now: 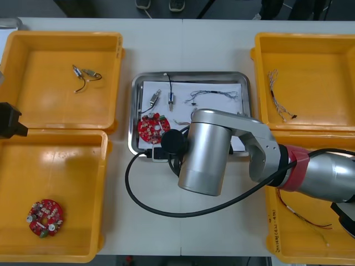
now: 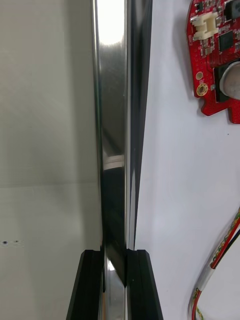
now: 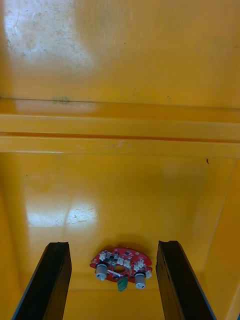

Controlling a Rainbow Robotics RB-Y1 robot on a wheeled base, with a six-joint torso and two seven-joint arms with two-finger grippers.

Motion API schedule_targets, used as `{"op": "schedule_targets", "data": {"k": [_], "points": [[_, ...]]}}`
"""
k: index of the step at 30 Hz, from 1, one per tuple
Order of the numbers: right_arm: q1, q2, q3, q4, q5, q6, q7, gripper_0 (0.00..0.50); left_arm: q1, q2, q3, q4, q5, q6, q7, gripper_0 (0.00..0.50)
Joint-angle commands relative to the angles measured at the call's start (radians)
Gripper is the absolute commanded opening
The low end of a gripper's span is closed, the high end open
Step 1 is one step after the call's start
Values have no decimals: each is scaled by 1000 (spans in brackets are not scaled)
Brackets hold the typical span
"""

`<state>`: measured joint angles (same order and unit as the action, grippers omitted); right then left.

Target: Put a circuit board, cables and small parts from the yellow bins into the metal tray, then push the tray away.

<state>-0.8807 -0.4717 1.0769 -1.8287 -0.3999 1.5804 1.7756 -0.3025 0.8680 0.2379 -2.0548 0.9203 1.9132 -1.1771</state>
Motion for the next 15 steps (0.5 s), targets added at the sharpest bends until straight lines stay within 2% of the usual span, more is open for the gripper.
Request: {"op": "schedule_targets", "data": {"k": [1, 7, 15], "points": [[-63, 47, 15, 31, -8, -7, -28, 0, 16, 46, 31, -16, 8, 7, -72, 500], [-87, 70, 15, 58, -10, -7, -28, 0, 16, 46, 31, -16, 8, 7, -72, 500], [-130, 70, 43, 77, -10, -7, -28, 0, 16, 46, 31, -16, 8, 7, -72, 500]]}}
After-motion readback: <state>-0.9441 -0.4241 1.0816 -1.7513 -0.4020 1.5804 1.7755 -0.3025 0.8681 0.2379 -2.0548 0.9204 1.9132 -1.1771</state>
